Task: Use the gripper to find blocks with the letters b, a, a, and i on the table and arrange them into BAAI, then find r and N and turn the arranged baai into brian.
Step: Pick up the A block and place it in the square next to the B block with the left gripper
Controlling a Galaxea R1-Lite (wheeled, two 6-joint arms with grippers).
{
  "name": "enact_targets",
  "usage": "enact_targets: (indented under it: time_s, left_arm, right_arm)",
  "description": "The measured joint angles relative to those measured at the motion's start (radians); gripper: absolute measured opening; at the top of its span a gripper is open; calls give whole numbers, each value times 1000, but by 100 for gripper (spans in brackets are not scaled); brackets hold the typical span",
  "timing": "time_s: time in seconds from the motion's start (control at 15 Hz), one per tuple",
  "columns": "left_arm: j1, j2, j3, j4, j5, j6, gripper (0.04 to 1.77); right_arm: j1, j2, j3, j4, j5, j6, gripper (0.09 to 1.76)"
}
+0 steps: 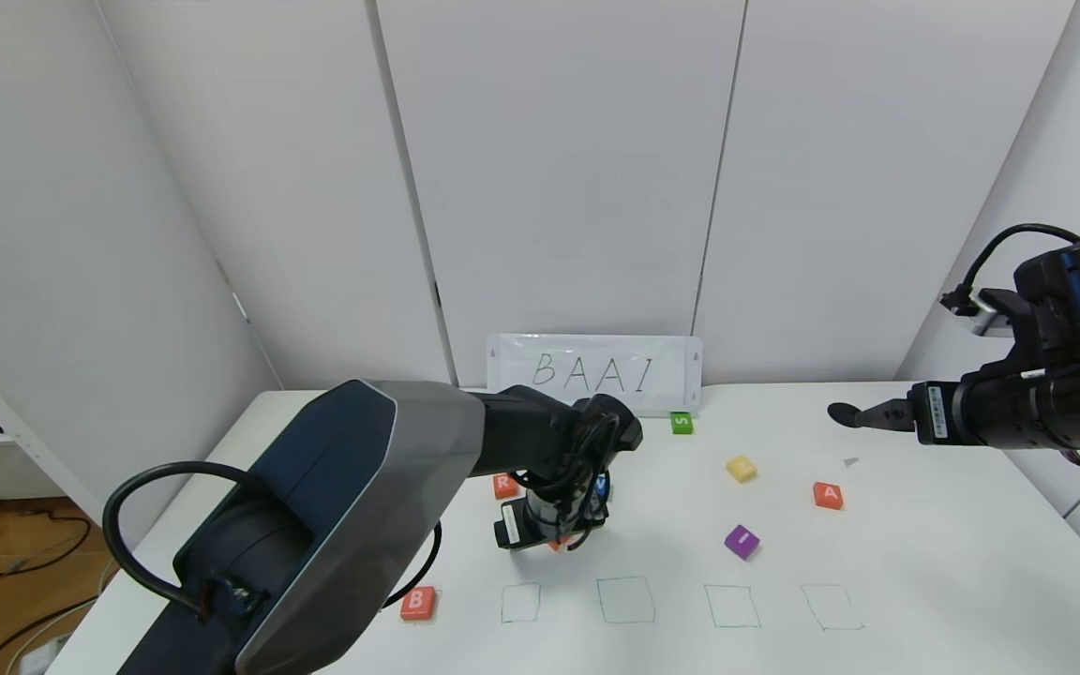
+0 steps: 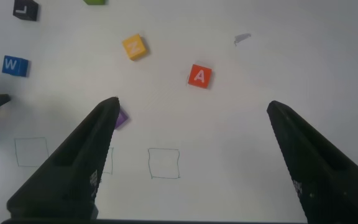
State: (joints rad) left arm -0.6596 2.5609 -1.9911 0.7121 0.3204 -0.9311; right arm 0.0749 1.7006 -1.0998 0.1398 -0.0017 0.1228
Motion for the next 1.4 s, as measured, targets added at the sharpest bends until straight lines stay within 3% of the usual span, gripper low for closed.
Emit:
enact_targets:
  time_s: [0.6, 1.4]
  left_arm:
    - [6, 2, 0, 0, 43, -11, 172]
    - [-10, 7, 0, 6, 41, -64, 172]
  right_arm:
    - [6, 3, 1, 0, -1, 0, 171]
    - [4, 3, 0, 0, -1, 0, 171]
